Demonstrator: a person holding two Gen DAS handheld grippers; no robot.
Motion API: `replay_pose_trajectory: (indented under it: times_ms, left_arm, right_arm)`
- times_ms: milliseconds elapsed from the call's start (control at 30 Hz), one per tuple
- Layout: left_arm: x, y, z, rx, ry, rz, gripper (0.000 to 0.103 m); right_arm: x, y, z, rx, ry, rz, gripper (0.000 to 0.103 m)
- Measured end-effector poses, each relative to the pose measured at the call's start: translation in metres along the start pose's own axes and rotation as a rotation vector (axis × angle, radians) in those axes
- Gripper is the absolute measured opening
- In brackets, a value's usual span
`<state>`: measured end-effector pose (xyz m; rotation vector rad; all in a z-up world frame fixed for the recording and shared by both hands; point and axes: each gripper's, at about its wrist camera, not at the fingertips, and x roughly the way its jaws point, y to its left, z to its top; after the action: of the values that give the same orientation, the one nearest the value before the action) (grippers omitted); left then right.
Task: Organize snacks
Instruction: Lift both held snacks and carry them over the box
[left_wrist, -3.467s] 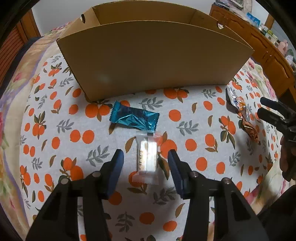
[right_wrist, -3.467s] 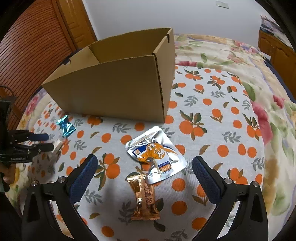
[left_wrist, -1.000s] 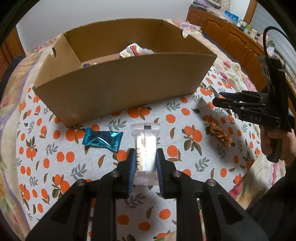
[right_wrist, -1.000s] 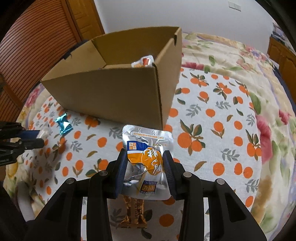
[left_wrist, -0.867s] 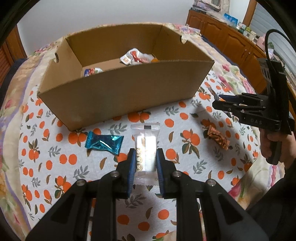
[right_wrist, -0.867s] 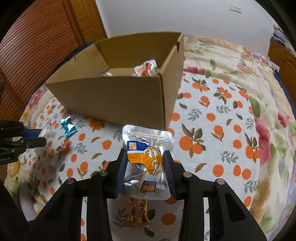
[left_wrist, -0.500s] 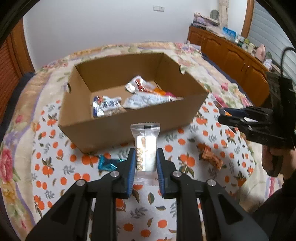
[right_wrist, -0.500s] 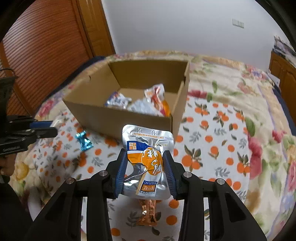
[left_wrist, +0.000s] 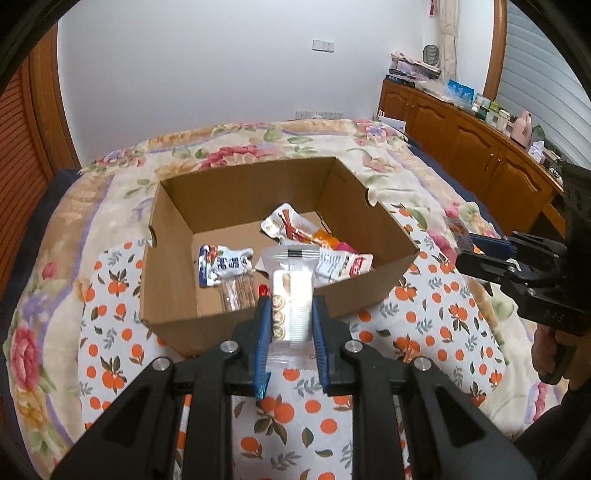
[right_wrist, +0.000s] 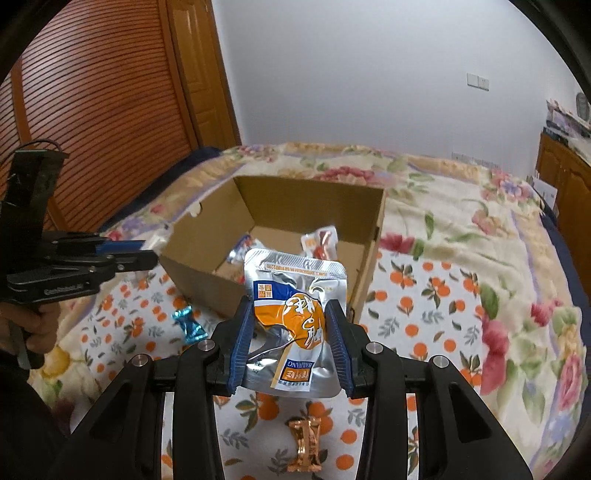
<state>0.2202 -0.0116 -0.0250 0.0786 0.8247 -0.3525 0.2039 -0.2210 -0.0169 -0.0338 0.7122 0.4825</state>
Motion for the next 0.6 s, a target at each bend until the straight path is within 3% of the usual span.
replay_pose_trajectory:
  times_ms: [600]
  left_arm:
    - [0.04,0.033,0.049,-0.012,-0.03,0.015,0.019]
  right_arm:
    - [0.034,0.01,0.064,-0.023,-0.031,-0.032,0.039]
